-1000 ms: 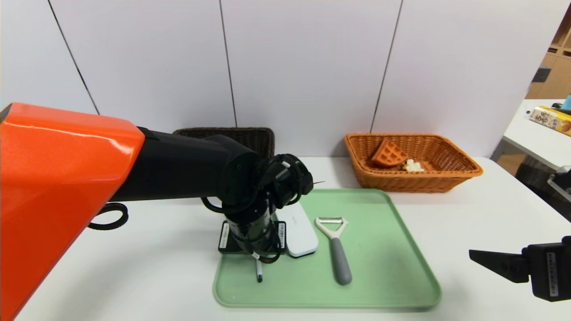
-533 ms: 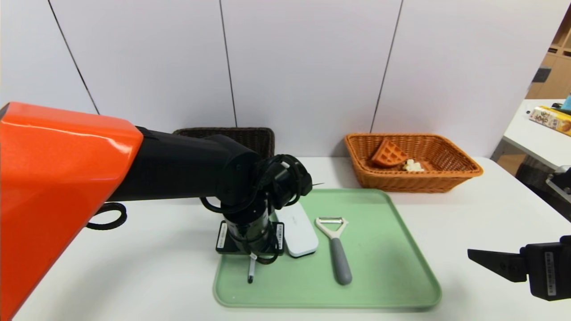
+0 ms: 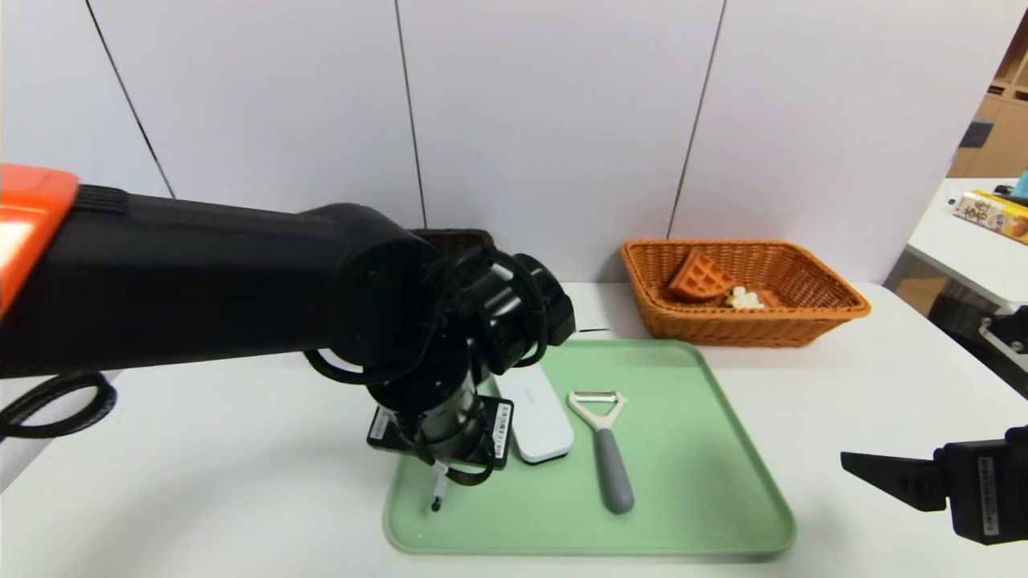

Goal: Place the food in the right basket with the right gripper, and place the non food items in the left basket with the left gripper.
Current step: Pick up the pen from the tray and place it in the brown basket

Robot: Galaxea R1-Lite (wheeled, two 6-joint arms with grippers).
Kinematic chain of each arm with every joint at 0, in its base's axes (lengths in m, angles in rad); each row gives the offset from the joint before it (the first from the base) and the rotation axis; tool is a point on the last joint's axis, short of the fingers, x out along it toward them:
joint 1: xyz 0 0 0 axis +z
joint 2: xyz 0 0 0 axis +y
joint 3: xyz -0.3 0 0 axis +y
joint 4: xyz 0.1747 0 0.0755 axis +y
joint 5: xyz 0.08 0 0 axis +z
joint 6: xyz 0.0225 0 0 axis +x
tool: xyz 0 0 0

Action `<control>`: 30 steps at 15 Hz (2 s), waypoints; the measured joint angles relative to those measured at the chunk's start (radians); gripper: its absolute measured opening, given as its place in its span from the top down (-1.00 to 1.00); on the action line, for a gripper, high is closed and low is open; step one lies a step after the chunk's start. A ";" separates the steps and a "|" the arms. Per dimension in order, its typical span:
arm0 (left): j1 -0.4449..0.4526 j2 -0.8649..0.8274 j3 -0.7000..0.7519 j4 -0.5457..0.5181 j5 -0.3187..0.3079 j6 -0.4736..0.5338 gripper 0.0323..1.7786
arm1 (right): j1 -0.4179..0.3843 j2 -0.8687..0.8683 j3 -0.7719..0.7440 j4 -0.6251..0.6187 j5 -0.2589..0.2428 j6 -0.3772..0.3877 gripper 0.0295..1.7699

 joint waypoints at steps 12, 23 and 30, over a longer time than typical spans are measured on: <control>0.046 -0.313 -0.005 0.023 0.083 0.817 0.94 | 0.000 0.003 0.002 0.000 0.000 -0.009 -0.92; 0.269 -0.284 -0.185 -0.080 -0.063 1.340 0.94 | 0.000 -0.012 0.021 0.000 -0.003 -0.008 -0.92; 0.409 -0.134 -0.232 -0.196 -0.101 1.543 0.94 | 0.000 -0.018 0.025 0.000 -0.003 -0.010 -0.92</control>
